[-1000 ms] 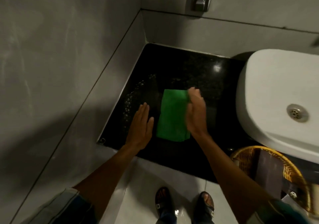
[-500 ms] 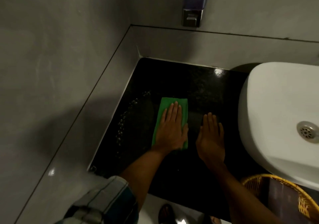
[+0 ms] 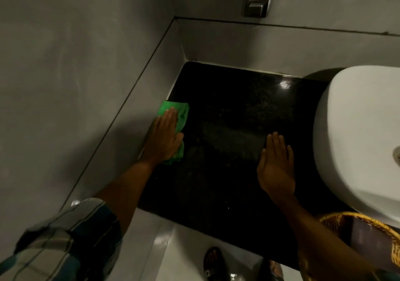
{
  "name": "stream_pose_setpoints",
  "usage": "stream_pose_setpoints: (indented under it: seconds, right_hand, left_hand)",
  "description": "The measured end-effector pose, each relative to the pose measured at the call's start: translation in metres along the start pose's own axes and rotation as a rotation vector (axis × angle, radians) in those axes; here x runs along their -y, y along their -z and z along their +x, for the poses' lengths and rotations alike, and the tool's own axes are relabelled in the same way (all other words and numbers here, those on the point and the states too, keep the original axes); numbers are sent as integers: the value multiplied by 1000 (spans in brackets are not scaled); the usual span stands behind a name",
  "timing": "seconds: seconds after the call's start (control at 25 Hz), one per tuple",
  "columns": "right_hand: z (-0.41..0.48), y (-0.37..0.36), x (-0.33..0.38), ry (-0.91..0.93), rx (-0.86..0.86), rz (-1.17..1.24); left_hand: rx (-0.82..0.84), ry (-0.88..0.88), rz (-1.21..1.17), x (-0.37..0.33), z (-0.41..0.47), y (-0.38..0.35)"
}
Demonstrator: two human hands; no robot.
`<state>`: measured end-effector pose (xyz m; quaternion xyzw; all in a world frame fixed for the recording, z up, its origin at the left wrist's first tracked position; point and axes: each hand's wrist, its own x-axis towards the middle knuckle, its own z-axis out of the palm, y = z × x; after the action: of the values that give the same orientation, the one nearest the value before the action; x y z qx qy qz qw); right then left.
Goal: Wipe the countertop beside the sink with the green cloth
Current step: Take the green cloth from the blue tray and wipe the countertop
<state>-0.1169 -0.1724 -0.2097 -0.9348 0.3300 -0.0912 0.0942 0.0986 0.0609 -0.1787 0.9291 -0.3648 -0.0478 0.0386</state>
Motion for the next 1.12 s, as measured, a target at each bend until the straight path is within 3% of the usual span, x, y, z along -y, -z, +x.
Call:
stream_pose_setpoints:
  seconds: [0.24,0.4,0.56,0.76,0.92,1.12]
  right_hand:
    - [-4,2,4,-5,12,-5]
    - [-8,8,10,-12,12,-19]
    - [-7,5,9,1,32,-59]
    - [-5,1,6,-2,5,-47]
    - [-2,-1,3,4,14,-13]
    - [-1,-3,3,-6,26,-29]
  left_hand:
    - [98,142,-140,-9,-104,-1]
    - [87,50,-94,-57,-171,-18]
    - [109,-59,-25,-72,-144,-20]
    - [115,-213,70,-104,-47,-18]
    - [47,-136,17,-48,-1,1]
    - [59,-64,26,-9,-66,-3]
